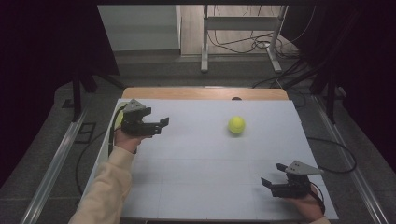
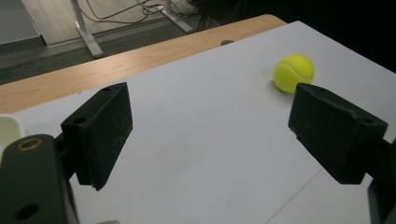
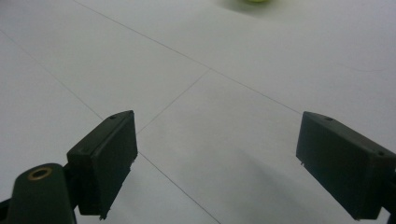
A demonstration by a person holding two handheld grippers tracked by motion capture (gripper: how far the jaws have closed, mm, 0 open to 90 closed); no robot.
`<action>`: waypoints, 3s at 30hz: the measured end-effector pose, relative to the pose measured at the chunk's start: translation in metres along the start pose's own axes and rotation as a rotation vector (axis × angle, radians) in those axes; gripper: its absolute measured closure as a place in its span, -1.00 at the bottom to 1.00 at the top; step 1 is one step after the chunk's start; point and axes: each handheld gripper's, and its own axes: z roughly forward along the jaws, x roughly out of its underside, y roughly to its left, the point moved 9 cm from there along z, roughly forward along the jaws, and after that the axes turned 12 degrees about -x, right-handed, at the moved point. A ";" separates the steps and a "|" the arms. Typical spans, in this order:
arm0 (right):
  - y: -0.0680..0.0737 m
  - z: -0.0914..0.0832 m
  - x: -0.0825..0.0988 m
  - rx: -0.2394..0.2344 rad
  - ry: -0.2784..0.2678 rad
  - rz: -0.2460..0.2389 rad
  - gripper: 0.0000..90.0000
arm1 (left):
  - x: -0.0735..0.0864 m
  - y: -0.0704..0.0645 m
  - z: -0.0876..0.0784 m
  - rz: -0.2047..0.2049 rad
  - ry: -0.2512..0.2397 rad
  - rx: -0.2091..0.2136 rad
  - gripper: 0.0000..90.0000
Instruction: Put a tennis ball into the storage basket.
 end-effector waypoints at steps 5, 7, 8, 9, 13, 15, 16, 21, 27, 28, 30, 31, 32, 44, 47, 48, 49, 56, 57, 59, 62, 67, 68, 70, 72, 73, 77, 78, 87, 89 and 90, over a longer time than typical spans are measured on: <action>0.000 0.002 -0.001 -0.001 0.001 -0.002 -0.71 | 0.000 -0.013 0.004 0.014 0.002 0.024 -0.68; -0.001 0.003 -0.001 -0.001 0.003 -0.002 -0.71 | 0.000 -0.019 0.006 0.019 0.000 0.034 -0.68; -0.001 0.003 -0.001 -0.002 0.003 -0.003 -0.71 | 0.000 -0.020 0.007 0.020 0.001 0.038 -0.68; -0.001 0.003 -0.001 -0.002 0.002 -0.002 -0.71 | -0.001 -0.023 0.008 0.022 0.000 0.043 -0.68; -0.001 0.003 -0.002 0.001 -0.001 -0.002 -0.71 | -0.001 -0.029 0.012 0.027 0.004 0.056 -0.68; -0.001 0.003 -0.002 0.000 -0.001 -0.002 -0.71 | -0.001 -0.033 0.014 0.031 0.006 0.062 -0.68; -0.001 0.003 -0.002 0.000 0.000 -0.002 -0.71 | -0.001 -0.034 0.015 0.033 0.007 0.066 -0.68; -0.001 0.004 -0.002 0.000 0.000 -0.003 -0.71 | 0.001 -0.043 0.019 0.040 0.013 0.084 -0.68; -0.002 0.003 -0.003 0.001 -0.004 0.001 -0.71 | 0.001 -0.053 0.024 0.055 0.018 0.103 -0.68; -0.002 0.003 -0.003 0.002 -0.003 0.002 -0.71 | 0.001 -0.055 0.026 0.054 0.018 0.110 -0.68; -0.001 0.003 -0.002 0.003 -0.006 0.005 -0.71 | 0.001 -0.059 0.030 0.052 0.022 0.122 -0.68; -0.002 0.002 -0.003 0.005 -0.008 0.006 -0.71 | 0.001 -0.059 0.030 0.052 0.022 0.122 -0.68; -0.002 0.002 -0.003 0.005 -0.008 0.006 -0.71 | 0.001 -0.061 0.032 0.053 0.024 0.125 -0.68; -0.001 0.003 -0.005 0.000 -0.019 0.005 -0.71 | 0.002 -0.076 0.046 0.062 0.030 0.159 -0.68; -0.001 0.002 -0.005 0.000 -0.016 0.004 -0.71 | 0.003 -0.078 0.048 0.065 0.030 0.158 -0.68; -0.001 0.003 -0.004 -0.001 -0.016 0.003 -0.71 | 0.003 -0.079 0.049 0.064 0.031 0.157 -0.69; -0.001 0.003 -0.005 -0.004 -0.018 0.000 -0.71 | 0.004 -0.079 0.050 0.064 0.032 0.158 -0.69; 0.001 0.004 -0.005 -0.006 -0.014 -0.002 -0.71 | 0.006 -0.088 0.053 0.073 0.039 0.169 -0.69; 0.001 0.004 -0.005 -0.005 -0.014 -0.001 -0.71 | 0.006 -0.089 0.054 0.076 0.039 0.172 -0.69; 0.001 0.004 -0.005 -0.005 -0.014 -0.001 -0.71 | 0.007 -0.090 0.055 0.078 0.039 0.174 -0.69; 0.001 0.004 -0.005 -0.004 -0.011 -0.002 -0.71 | 0.008 -0.094 0.058 0.080 0.046 0.182 -0.69; 0.000 0.004 -0.005 -0.001 -0.011 0.001 -0.71 | 0.010 -0.099 0.064 0.081 0.052 0.192 -0.69; -0.001 0.004 -0.005 0.003 -0.009 -0.001 -0.71 | 0.010 -0.100 0.067 0.087 0.056 0.194 -0.69; -0.001 0.004 -0.005 0.002 -0.010 -0.001 -0.71 | 0.010 -0.102 0.069 0.091 0.057 0.194 -0.69; 0.000 0.004 -0.005 -0.001 -0.012 -0.003 -0.71 | 0.010 -0.103 0.072 0.089 0.057 0.197 -0.69; 0.000 0.004 -0.005 -0.001 -0.012 -0.003 -0.71 | 0.010 -0.103 0.072 0.089 0.057 0.197 -0.69; 0.001 0.003 -0.006 0.001 -0.016 -0.004 -0.71 | 0.009 -0.106 0.079 0.072 0.050 0.175 -0.69; 0.001 0.003 -0.006 0.001 -0.016 -0.005 -0.71 | 0.010 -0.106 0.080 0.073 0.053 0.175 -0.69; 0.000 0.005 -0.006 -0.001 -0.011 -0.007 -0.71 | 0.012 -0.112 0.092 0.092 0.075 0.180 -0.69; 0.000 0.005 -0.006 -0.002 -0.010 -0.009 -0.71 | 0.012 -0.113 0.094 0.098 0.071 0.175 -0.69; 0.000 0.005 -0.006 -0.001 -0.010 -0.008 -0.71 | 0.012 -0.114 0.095 0.100 0.072 0.177 -0.69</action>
